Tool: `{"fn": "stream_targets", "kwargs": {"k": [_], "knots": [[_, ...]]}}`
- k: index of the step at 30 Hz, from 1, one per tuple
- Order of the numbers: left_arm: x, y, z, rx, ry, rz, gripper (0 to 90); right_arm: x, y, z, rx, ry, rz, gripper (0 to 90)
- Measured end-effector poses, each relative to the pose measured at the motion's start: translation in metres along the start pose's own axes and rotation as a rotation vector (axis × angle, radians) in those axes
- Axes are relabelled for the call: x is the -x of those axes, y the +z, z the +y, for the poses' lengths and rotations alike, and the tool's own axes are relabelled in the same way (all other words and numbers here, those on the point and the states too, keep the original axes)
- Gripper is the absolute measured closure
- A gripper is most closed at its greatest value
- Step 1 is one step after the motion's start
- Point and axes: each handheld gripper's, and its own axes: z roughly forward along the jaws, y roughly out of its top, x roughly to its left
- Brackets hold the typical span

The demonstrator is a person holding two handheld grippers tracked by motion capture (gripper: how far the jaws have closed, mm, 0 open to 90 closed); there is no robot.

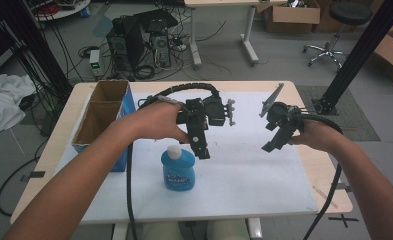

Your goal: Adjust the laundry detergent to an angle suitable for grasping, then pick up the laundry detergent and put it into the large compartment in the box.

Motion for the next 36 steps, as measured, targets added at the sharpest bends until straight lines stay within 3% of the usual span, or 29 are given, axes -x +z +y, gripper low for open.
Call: {"fn": "stream_targets", "kwargs": {"k": [36], "knots": [[-0.0020,0.0014,-0.0045,0.004,0.013,0.001,18.7,0.0041,-0.0039,0.0020,0.006,-0.009,0.001,16.8]]}}
